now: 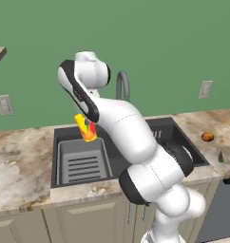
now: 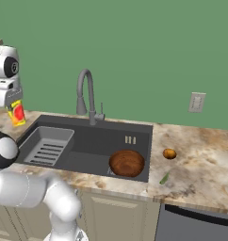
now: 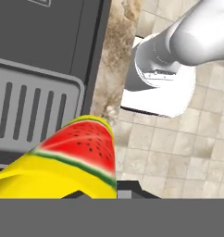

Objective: Remove the mango and lemon wedge from the sink. Then move the bowl and cup from the counter to the sink for washing.

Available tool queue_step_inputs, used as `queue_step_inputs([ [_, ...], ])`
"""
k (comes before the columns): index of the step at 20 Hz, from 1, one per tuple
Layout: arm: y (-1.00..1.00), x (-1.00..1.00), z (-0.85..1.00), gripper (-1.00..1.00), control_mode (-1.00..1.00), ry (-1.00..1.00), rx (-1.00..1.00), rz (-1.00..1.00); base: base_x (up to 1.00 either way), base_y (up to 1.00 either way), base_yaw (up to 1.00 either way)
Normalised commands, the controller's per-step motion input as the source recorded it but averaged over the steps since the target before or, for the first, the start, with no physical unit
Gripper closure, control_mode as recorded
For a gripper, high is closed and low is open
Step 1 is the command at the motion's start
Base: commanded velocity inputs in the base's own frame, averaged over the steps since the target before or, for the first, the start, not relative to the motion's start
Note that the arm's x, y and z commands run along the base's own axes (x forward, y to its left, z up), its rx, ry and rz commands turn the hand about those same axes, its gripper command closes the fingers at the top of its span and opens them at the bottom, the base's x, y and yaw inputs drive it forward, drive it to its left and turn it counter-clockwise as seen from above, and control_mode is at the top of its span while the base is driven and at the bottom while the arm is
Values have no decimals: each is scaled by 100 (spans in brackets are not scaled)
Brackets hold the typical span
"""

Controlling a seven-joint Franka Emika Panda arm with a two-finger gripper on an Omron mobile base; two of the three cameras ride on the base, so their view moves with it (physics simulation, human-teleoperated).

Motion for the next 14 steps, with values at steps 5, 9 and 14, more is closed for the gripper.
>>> queue_step_inputs([
  [5, -41, -24, 4, 100, -100, -6, 11, 12, 0, 0, 0],
  [9, -42, -20, 12, 100, -100, -1, 6, 9, 0, 0, 0],
  [14, -41, -17, 14, 100, -100, 0, 2, 6, 0, 0, 0],
])
